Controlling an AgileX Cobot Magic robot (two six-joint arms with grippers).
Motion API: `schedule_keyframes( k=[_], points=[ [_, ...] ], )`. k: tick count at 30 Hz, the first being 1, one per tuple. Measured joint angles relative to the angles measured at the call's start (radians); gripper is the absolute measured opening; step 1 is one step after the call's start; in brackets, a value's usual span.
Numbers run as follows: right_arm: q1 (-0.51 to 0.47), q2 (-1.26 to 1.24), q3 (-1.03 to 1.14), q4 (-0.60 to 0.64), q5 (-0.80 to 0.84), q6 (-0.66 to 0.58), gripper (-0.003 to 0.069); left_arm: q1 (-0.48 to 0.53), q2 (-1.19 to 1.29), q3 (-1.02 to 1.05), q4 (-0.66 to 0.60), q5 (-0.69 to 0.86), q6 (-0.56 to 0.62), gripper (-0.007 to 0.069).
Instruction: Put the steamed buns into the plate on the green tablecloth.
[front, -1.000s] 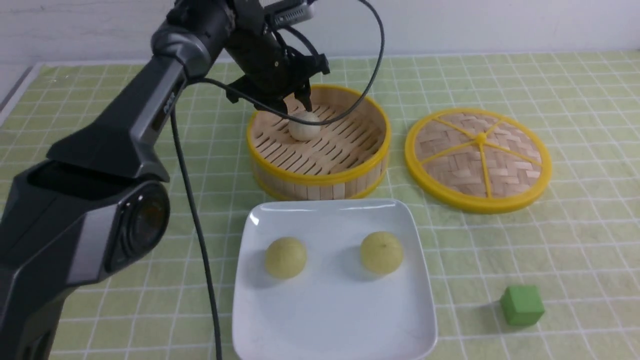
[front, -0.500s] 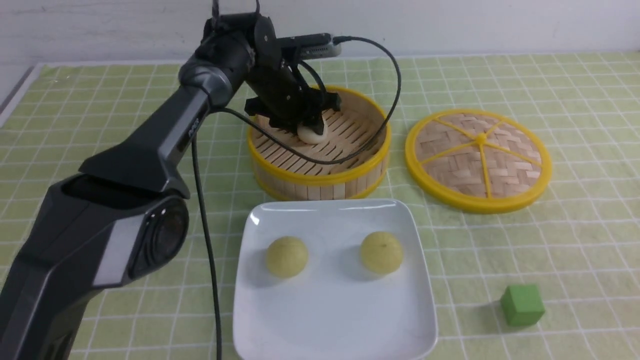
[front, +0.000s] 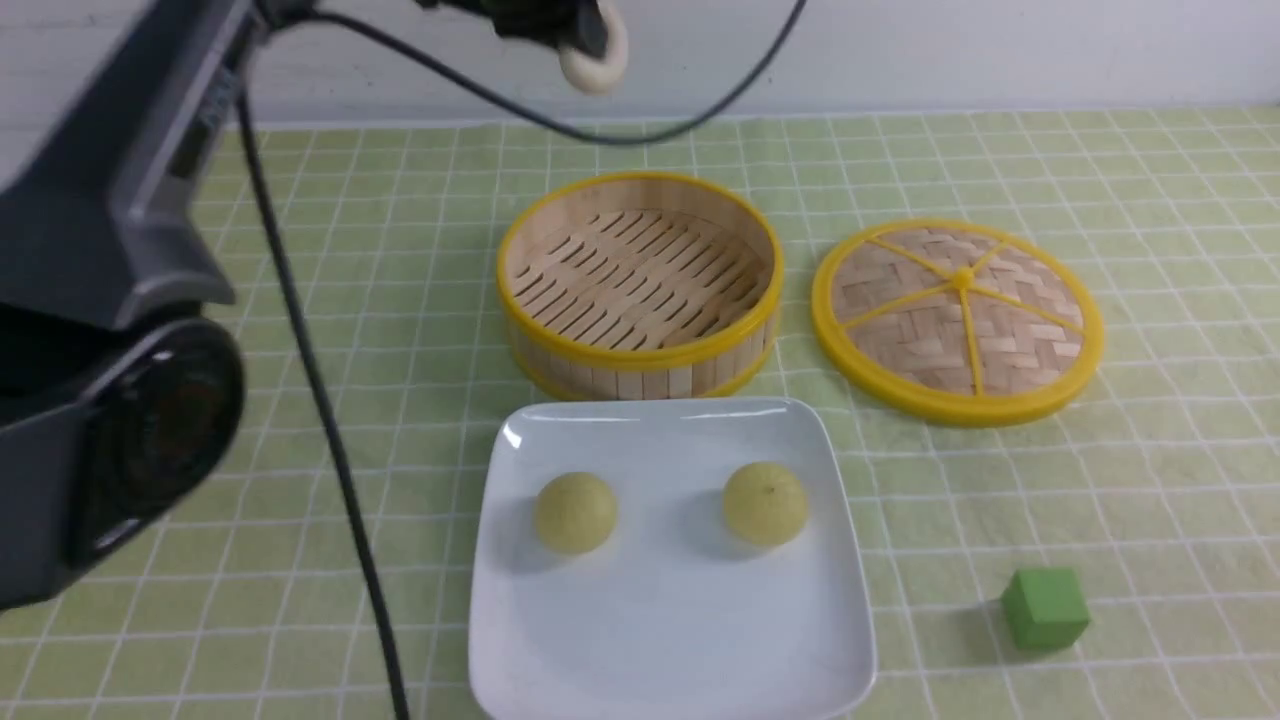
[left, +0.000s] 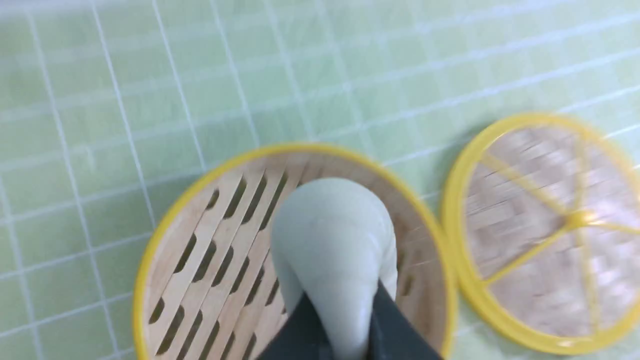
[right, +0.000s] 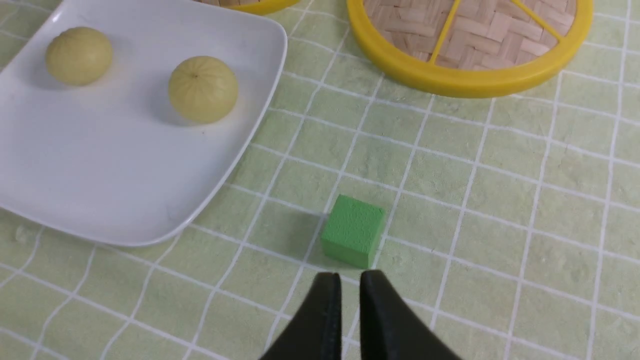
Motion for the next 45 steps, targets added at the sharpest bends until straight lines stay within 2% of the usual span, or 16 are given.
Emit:
schedule_keyframes(
  k=[3, 5, 6, 7, 8, 9, 10, 11, 14, 16, 17, 21, 25, 28, 36, 45],
  points=[
    [0.000, 0.000, 0.000, 0.000, 0.000, 0.000, 0.0082, -0.010, -0.137, 0.146, -0.014, 0.000, -0.009, 0.0029],
    [0.000, 0.000, 0.000, 0.000, 0.000, 0.000, 0.0086, -0.038, -0.280, 0.424, -0.035, 0.000, -0.012, 0.0029],
    [0.000, 0.000, 0.000, 0.000, 0.000, 0.000, 0.0087, -0.045, -0.301, 0.471, -0.038, 0.000, -0.012, 0.0029],
    [0.000, 0.000, 0.000, 0.001, -0.001, 0.000, 0.0089, -0.080, -0.377, 0.662, -0.082, 0.000, -0.002, 0.0029],
    [0.000, 0.000, 0.000, 0.001, 0.000, 0.000, 0.0090, -0.085, -0.385, 0.686, -0.082, 0.000, 0.001, 0.0030],
    [-0.001, 0.000, 0.000, 0.010, -0.001, 0.000, 0.0091, -0.138, -0.445, 0.891, -0.160, 0.000, 0.037, 0.0030],
    [-0.001, 0.000, 0.000, 0.009, -0.001, 0.000, 0.0091, -0.144, -0.450, 0.913, -0.160, 0.000, 0.041, 0.0030],
    [-0.001, 0.000, 0.000, 0.017, -0.001, 0.000, 0.0092, -0.190, -0.476, 1.056, -0.225, -0.012, 0.069, 0.0030],
    [-0.001, 0.000, 0.000, 0.035, -0.001, 0.000, 0.0092, -0.279, -0.491, 1.302, -0.306, -0.137, 0.113, 0.0030],
    [-0.001, 0.000, 0.000, 0.035, -0.001, 0.000, 0.0092, -0.296, -0.491, 1.363, -0.309, -0.209, 0.126, 0.0030],
    [-0.001, 0.000, 0.000, 0.035, -0.001, 0.000, 0.0092, -0.306, -0.491, 1.421, -0.301, -0.310, 0.141, 0.0033],
    [-0.001, 0.000, 0.000, 0.040, -0.004, 0.000, 0.0097, -0.307, -0.491, 1.479, -0.267, -0.436, 0.150, 0.0056],
    [-0.001, 0.000, 0.000, 0.039, -0.007, 0.000, 0.0100, -0.307, -0.488, 1.488, -0.202, -0.483, 0.150, 0.0121],
    [-0.001, 0.000, 0.000, 0.037, -0.007, 0.000, 0.0104, -0.307, -0.442, 1.488, -0.175, -0.514, 0.151, 0.0244],
    [-0.001, 0.000, 0.000, 0.038, 0.011, 0.000, 0.0114, -0.291, -0.419, 1.489, -0.092, -0.516, 0.135, 0.0467],
    [-0.001, -0.015, 0.000, 0.057, 0.024, 0.000, 0.0120, -0.289, -0.553, 1.489, -0.010, -0.504, 0.111, 0.0517]
  ],
)
